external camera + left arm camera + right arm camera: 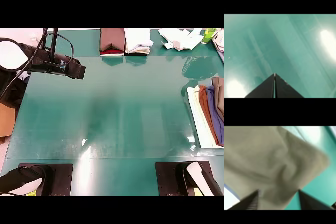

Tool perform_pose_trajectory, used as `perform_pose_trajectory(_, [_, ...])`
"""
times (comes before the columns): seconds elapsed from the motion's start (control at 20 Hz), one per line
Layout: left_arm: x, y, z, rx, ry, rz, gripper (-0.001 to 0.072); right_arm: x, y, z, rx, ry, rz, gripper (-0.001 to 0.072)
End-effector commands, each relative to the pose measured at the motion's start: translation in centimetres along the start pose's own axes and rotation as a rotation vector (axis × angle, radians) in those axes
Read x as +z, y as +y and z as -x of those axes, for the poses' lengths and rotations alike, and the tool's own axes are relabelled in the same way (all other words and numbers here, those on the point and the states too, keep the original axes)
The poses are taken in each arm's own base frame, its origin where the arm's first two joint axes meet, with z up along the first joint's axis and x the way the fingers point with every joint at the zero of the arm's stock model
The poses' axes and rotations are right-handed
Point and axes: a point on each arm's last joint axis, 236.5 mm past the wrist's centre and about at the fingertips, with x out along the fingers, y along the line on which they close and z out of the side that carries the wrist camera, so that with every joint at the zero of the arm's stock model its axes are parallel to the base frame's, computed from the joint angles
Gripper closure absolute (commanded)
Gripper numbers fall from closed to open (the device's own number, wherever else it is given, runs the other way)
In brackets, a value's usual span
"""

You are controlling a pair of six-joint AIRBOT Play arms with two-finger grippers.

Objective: Fold the shirts.

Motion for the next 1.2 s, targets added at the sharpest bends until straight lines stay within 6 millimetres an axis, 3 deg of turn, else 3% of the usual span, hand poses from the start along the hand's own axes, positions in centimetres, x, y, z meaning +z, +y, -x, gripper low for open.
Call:
perform_pose_trajectory(0.0, [-0.2,0.0,0.0,-0.001,0.007,0.0,0.0678,0.9,0.2,-0.3,0.009,0.001,-0.021,0.0112])
perform_pose_trajectory(0.1, [-0.2,0.0,0.0,-0.001,0.008,0.0,0.0678,5.0,2.3,2.4,0.076,-0.117,0.005,0.0112])
perform_pose_trajectory(0.15, [-0.2,0.0,0.0,-0.001,0.007,0.001,0.0678,7.2,4.4,4.1,0.135,-0.18,0.032,0.0112])
perform_pose_trajectory(0.25, [-0.2,0.0,0.0,-0.001,0.007,0.0,0.0678,10.0,11.0,7.9,0.32,-0.269,0.072,0.0113])
perform_pose_trajectory(0.35, [-0.1,0.0,0.0,0.0,0.005,0.0,0.0677,9.9,19.1,11.2,0.531,-0.288,0.179,0.0113])
perform_pose_trajectory(0.4, [-0.1,0.1,0.0,0.003,0.004,-0.002,0.0678,8.9,23.4,12.6,0.625,-0.283,0.257,0.0113])
perform_pose_trajectory(0.55, [-0.1,0.2,0.0,0.009,0.005,-0.005,0.0678,4.1,33.2,15.3,0.767,-0.259,0.521,0.0121])
perform_pose_trajectory(0.65, [-0.1,0.2,0.0,0.007,0.003,-0.004,0.0678,0.4,38.2,16.5,0.832,-0.24,0.669,0.0125])
perform_pose_trajectory(0.75, [-0.1,0.2,0.0,0.007,0.003,-0.004,0.0677,-3.3,41.9,17.5,0.883,-0.218,0.787,0.0249])
perform_pose_trajectory(0.8, [-0.1,0.2,0.0,0.007,0.003,-0.004,0.0678,-4.9,43.1,17.8,0.898,-0.211,0.848,0.0373])
perform_pose_trajectory(0.85, [-0.1,0.2,0.0,0.007,0.003,-0.004,0.0678,-6.6,44.2,18.0,0.91,-0.203,0.914,0.0636])
perform_pose_trajectory(0.9, [-0.1,0.2,0.0,0.007,0.003,-0.004,0.0678,-7.7,44.8,18.2,0.919,-0.199,0.957,0.0693])
perform_pose_trajectory(1.0, [-0.1,0.2,0.0,0.007,0.003,-0.004,0.0678,-9.3,45.7,18.4,0.929,-0.183,0.997,0.0693])
perform_pose_trajectory(1.15, [-0.1,0.2,0.0,0.007,0.003,-0.004,0.0678,-9.6,45.9,18.3,0.932,-0.177,1.005,0.0693])
